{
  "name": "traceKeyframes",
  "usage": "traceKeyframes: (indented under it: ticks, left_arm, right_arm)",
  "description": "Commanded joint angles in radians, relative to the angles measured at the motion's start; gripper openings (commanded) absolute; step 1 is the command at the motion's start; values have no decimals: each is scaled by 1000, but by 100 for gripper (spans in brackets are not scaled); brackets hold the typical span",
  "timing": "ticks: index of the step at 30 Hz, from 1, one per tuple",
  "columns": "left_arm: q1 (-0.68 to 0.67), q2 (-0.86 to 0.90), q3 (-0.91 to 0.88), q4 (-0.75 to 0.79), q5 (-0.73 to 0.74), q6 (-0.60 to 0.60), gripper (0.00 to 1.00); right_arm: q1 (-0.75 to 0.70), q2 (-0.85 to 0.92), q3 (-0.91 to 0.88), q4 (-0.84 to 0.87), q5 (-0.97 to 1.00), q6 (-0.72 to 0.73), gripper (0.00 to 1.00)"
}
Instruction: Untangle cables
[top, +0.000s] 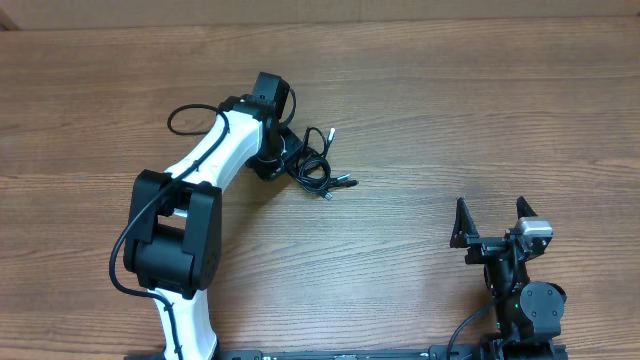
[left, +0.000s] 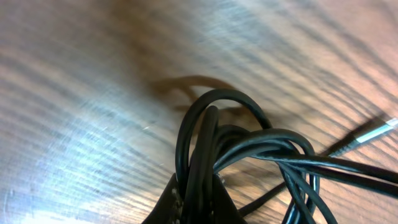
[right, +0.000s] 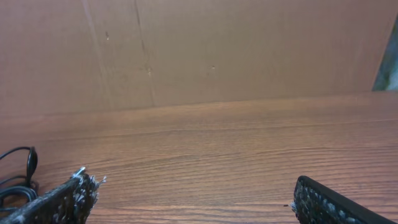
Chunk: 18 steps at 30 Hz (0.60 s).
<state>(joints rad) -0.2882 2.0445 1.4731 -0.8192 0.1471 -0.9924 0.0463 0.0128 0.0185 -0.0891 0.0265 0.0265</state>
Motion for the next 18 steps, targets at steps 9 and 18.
traceKeyframes:
  ticks: [9, 18]
  left_arm:
    - [-51, -220, 91, 59, 7, 512, 4]
    - [-97, -425, 91, 61, 7, 703, 4]
  right_arm:
    - [-3, -10, -10, 6, 5, -2, 100]
    - [-3, -10, -10, 6, 5, -2, 100]
